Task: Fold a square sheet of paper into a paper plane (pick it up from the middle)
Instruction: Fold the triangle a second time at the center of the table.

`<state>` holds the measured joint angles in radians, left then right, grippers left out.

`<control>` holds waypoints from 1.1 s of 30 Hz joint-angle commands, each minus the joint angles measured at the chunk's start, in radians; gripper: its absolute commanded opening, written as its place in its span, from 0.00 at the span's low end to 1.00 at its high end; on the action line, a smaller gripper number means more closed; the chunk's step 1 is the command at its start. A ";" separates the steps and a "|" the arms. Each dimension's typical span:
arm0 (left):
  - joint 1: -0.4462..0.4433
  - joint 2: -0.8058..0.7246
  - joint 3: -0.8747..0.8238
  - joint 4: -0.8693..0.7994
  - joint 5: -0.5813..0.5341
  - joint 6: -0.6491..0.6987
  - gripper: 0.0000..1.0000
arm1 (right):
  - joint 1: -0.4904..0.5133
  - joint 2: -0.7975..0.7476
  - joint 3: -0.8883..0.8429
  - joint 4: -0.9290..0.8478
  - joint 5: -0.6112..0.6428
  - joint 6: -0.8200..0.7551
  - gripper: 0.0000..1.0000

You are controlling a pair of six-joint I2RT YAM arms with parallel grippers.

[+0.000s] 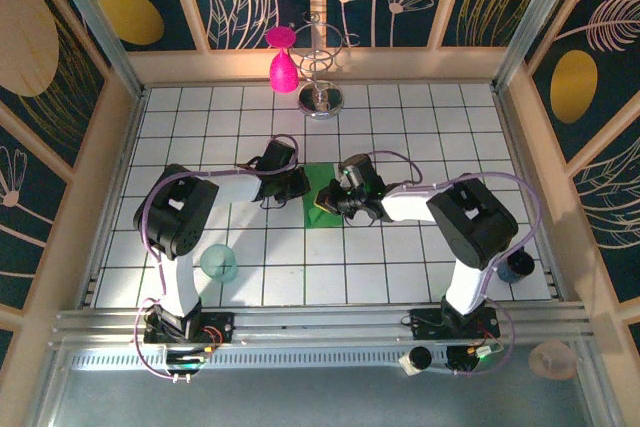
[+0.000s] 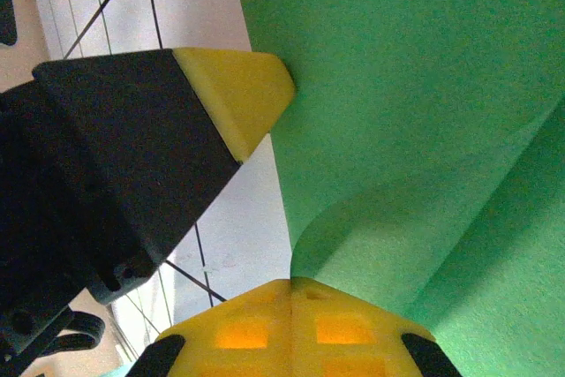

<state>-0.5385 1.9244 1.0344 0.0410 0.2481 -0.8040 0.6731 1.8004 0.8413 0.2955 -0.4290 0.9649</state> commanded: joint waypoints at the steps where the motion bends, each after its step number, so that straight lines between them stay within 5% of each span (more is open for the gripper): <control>1: 0.003 0.022 -0.007 -0.036 -0.020 0.018 0.08 | -0.009 0.024 0.033 0.042 -0.014 0.015 0.03; 33: 0.005 0.005 -0.010 -0.046 -0.016 0.018 0.04 | -0.023 0.112 0.071 0.070 -0.028 0.029 0.02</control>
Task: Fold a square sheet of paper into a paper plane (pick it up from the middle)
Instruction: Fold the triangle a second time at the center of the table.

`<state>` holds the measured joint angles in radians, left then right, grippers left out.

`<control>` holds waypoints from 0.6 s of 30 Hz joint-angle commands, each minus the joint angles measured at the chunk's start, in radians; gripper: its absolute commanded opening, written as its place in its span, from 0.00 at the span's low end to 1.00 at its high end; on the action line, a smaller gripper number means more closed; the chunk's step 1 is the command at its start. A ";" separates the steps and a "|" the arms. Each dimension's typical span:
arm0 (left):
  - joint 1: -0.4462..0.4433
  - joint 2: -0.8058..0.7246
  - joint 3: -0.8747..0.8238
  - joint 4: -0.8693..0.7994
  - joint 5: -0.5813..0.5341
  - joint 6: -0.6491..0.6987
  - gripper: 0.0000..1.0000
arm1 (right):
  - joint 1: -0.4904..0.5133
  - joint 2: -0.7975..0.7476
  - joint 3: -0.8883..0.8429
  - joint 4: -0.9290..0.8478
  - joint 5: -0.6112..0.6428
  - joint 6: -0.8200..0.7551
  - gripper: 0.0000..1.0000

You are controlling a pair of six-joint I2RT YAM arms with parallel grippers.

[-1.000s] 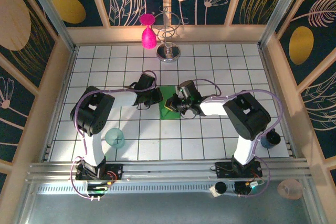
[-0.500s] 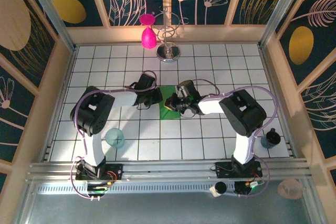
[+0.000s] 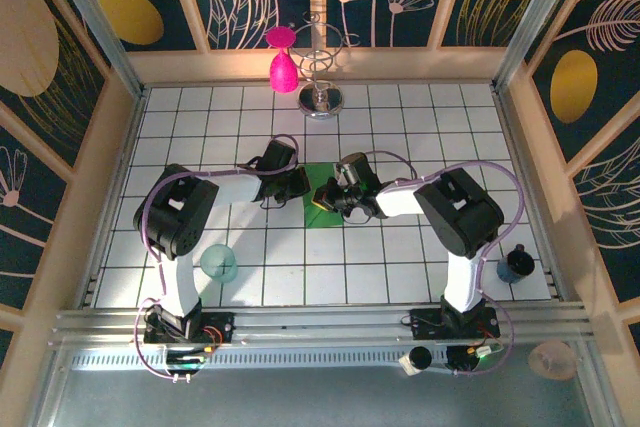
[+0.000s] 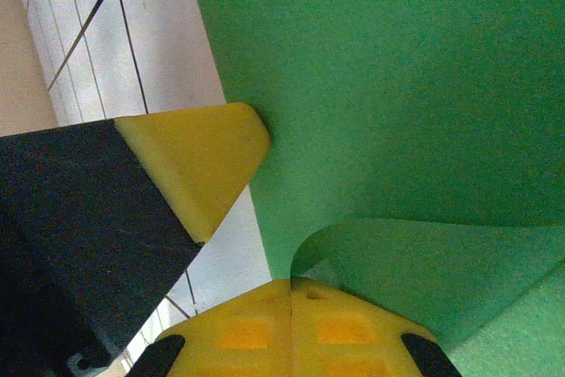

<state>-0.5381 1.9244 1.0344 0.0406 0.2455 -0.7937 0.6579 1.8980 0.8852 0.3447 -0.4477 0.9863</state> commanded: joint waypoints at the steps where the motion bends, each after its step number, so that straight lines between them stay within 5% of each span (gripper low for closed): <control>1: 0.005 0.005 -0.010 -0.044 -0.014 0.008 0.04 | -0.007 0.015 0.026 0.022 -0.011 0.005 0.02; 18: 0.006 0.001 -0.016 -0.041 -0.006 0.010 0.04 | -0.007 0.038 0.032 0.019 -0.016 0.006 0.02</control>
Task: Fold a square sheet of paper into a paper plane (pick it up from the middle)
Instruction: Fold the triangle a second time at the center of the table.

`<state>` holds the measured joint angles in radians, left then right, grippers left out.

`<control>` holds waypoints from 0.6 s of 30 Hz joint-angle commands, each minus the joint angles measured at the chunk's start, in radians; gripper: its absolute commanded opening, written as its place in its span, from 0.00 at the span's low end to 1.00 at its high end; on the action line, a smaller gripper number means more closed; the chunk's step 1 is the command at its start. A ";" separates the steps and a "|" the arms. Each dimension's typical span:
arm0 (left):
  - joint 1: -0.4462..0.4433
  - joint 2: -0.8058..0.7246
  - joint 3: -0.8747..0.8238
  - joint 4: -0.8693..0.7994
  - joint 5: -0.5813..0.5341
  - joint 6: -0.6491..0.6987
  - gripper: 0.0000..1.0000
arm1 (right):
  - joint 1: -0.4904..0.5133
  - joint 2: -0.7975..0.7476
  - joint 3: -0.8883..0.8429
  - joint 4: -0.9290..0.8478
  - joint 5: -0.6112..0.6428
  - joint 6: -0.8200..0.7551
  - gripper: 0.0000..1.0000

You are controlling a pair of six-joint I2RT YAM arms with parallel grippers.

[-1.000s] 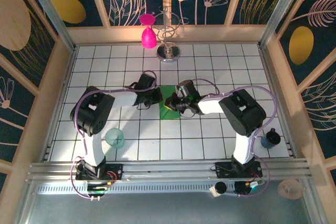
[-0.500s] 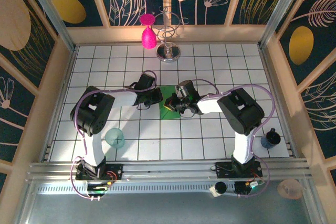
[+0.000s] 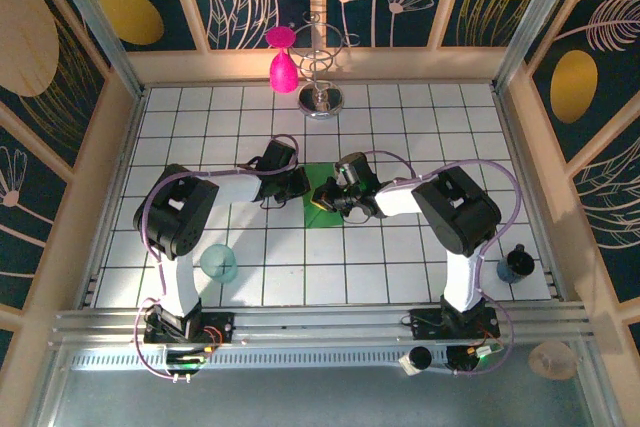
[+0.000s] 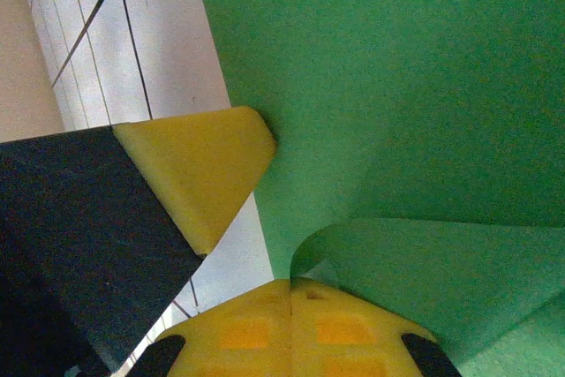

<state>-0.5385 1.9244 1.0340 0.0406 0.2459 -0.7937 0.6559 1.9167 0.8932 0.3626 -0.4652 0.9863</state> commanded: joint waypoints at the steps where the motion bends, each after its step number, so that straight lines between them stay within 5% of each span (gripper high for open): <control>1: 0.006 0.000 -0.015 -0.041 -0.007 0.008 0.04 | -0.005 0.019 0.024 -0.001 0.003 0.005 0.02; 18: 0.005 -0.007 -0.021 -0.039 -0.006 0.007 0.04 | -0.006 0.042 0.028 -0.008 0.007 0.016 0.02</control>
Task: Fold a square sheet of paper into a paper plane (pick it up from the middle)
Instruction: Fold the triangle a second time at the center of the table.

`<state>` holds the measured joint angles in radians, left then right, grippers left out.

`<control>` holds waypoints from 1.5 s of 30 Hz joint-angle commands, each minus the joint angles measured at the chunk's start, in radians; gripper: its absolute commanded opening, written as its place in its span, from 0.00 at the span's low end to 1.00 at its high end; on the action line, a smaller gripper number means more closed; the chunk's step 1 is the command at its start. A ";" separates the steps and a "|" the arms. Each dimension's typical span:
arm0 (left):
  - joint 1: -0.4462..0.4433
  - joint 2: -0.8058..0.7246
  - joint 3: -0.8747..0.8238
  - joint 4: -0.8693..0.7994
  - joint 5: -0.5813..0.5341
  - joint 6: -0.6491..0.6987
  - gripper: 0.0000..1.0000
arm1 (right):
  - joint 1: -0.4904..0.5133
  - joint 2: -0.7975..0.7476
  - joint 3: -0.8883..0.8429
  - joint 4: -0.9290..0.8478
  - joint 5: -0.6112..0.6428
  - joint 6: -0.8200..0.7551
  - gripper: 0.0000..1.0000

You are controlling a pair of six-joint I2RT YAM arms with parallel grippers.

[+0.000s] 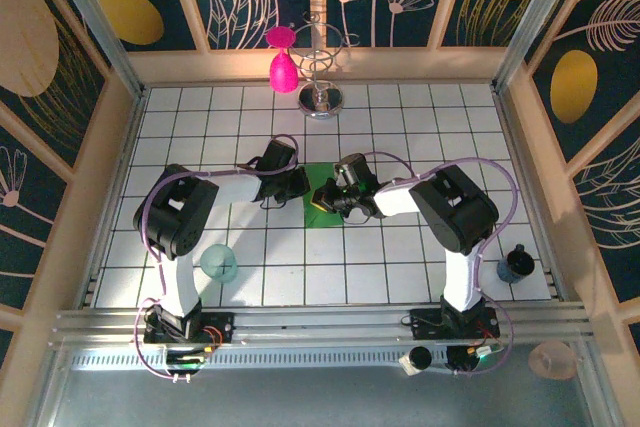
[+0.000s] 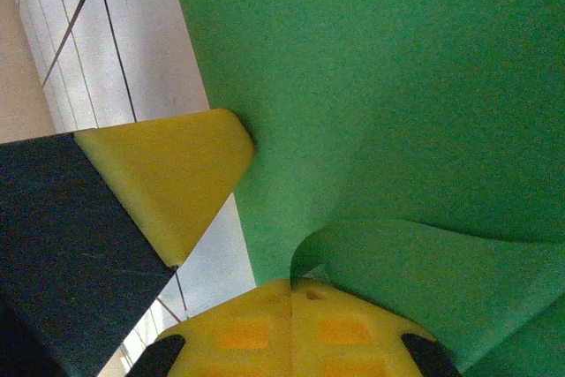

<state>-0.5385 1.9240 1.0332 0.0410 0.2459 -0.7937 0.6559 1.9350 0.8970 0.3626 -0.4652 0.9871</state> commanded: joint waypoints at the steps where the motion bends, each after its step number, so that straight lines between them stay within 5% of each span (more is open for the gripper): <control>1: 0.006 -0.008 -0.022 -0.039 -0.007 0.006 0.04 | -0.005 0.024 0.023 -0.010 0.008 0.016 0.02; 45: 0.005 -0.020 -0.032 -0.037 -0.017 0.004 0.04 | 0.013 0.016 0.049 -0.088 0.031 0.007 0.02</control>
<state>-0.5385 1.9179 1.0241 0.0433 0.2379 -0.7937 0.6613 1.9274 0.9154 0.3130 -0.4435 1.0008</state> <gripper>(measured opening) 0.060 0.054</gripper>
